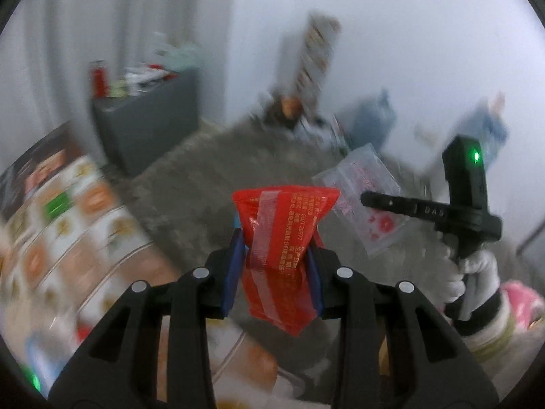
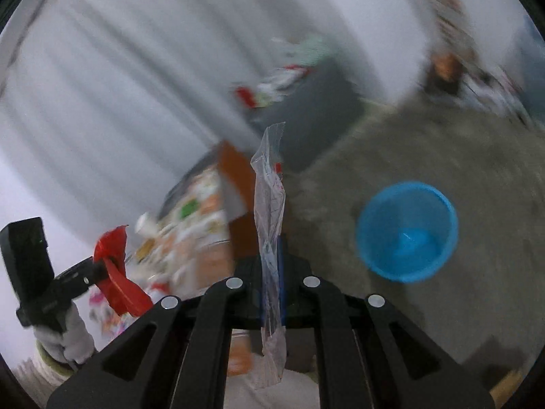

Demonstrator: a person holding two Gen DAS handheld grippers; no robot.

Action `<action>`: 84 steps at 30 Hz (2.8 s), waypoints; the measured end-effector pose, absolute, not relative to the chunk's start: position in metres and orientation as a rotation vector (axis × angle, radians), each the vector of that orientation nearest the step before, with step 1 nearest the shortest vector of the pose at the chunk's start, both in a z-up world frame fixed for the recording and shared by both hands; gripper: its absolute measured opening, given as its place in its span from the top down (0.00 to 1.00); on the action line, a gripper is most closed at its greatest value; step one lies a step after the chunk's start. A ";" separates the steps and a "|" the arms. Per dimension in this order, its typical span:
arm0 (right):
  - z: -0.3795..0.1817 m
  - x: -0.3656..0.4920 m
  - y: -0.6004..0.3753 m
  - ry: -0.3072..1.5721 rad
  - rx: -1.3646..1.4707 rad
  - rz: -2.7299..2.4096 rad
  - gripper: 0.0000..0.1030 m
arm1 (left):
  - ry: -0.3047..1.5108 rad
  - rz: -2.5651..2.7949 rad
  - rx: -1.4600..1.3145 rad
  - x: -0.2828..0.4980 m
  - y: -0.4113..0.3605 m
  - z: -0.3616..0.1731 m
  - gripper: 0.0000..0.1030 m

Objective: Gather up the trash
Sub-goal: 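Carry the red bag in the left tool while the right tool carries the clear bag to the blue wastebasket, then open both tools over the blue wastebasket to drop the bags, then move both open tools back to the table, then grasp the pink mesh sponge with the left tool while the right tool grasps the clear plastic bowl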

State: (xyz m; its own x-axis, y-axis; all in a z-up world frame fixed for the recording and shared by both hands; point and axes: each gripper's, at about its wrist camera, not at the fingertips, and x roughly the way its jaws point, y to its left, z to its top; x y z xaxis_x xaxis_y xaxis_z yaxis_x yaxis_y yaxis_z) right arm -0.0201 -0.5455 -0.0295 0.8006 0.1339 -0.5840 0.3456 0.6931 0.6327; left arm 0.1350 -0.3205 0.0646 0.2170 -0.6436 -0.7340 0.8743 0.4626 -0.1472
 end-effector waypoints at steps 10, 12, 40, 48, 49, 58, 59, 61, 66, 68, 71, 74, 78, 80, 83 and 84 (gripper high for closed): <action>-0.163 0.040 -0.638 0.849 0.978 -0.316 0.91 | 1.088 -1.046 0.490 0.176 -0.508 -0.083 0.69; -0.184 0.063 -0.652 0.884 0.979 -0.344 0.91 | 1.104 -1.035 0.485 0.190 -0.534 -0.098 0.63; -0.028 0.009 -0.567 0.567 0.337 -0.469 0.06 | 0.928 -1.123 0.170 0.203 -0.403 0.041 0.33; 0.033 -0.037 -0.437 0.449 0.126 -0.203 0.06 | 0.701 -0.867 0.030 0.184 -0.139 0.150 0.32; 0.034 -0.039 -0.422 0.448 0.126 -0.166 0.06 | 0.678 -0.826 0.009 0.176 -0.107 0.156 0.31; 0.045 -0.038 -0.326 0.543 0.254 0.110 0.06 | 0.699 -0.650 -0.155 0.105 0.041 0.112 0.19; 0.044 -0.035 -0.318 0.559 0.261 0.128 0.06 | 0.705 -0.637 -0.155 0.100 0.045 0.103 0.19; 0.040 -0.028 -0.302 0.606 0.278 0.170 0.06 | 0.726 -0.612 -0.156 0.087 0.050 0.079 0.19; 0.023 -0.003 -0.283 0.718 0.350 0.217 0.06 | 0.775 -0.538 -0.062 0.066 0.044 0.022 0.19; 0.017 0.007 -0.275 0.758 0.374 0.222 0.06 | 0.785 -0.498 0.015 0.064 0.034 0.006 0.18; 0.011 0.018 -0.268 0.786 0.394 0.233 0.06 | 0.784 -0.444 0.137 0.064 0.019 -0.015 0.18; 0.006 0.027 -0.256 0.814 0.395 0.249 0.06 | 0.776 -0.435 0.232 0.064 0.009 -0.027 0.18; 0.002 0.035 -0.244 0.847 0.369 0.260 0.06 | 0.801 -0.432 0.249 0.073 0.007 -0.040 0.18; 0.002 0.039 -0.242 0.856 0.361 0.257 0.06 | 0.814 -0.421 0.240 0.080 0.011 -0.045 0.18; 0.003 0.048 -0.239 0.861 0.359 0.256 0.06 | 0.822 -0.417 0.218 0.087 0.017 -0.050 0.18; 0.003 0.053 -0.239 0.864 0.363 0.260 0.06 | 0.825 -0.419 0.208 0.088 0.020 -0.051 0.18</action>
